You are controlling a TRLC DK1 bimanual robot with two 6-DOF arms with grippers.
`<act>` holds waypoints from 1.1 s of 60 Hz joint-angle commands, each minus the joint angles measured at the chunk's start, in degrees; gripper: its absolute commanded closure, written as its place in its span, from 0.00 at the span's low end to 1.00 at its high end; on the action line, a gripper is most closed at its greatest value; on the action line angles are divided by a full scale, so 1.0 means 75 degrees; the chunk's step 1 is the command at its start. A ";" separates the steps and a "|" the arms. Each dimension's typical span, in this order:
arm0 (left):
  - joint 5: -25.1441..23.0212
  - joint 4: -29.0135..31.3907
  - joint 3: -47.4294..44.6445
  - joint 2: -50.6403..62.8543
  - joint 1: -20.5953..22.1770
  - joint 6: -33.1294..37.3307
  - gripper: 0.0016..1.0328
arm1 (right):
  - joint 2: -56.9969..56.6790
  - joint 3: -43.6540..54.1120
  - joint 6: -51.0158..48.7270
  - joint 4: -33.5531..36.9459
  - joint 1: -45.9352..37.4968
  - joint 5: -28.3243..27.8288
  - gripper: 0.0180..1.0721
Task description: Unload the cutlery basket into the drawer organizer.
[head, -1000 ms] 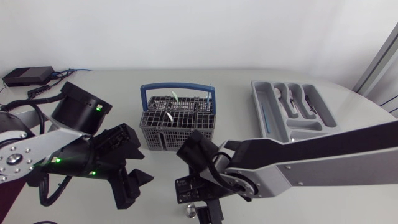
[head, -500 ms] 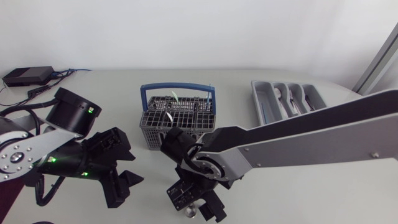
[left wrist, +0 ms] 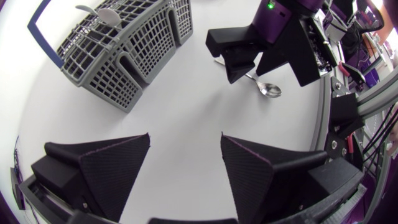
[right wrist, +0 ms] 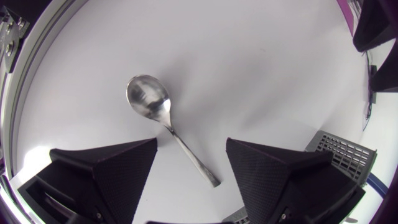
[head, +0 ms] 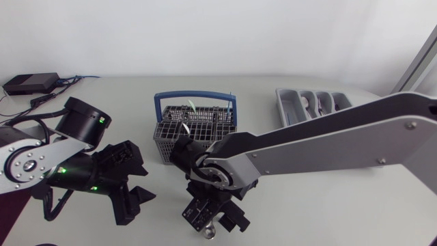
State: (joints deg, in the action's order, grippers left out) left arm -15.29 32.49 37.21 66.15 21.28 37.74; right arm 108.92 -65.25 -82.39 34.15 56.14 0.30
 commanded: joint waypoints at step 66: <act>-0.0528 -0.0078 -0.0227 0.0567 -0.0845 0.1074 0.05 | 0.0641 -0.0299 -0.0862 0.0661 0.0483 0.0195 0.85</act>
State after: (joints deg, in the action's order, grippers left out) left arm -18.26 32.01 37.06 69.45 15.42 43.86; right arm 110.78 -67.37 -86.89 38.46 59.33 1.17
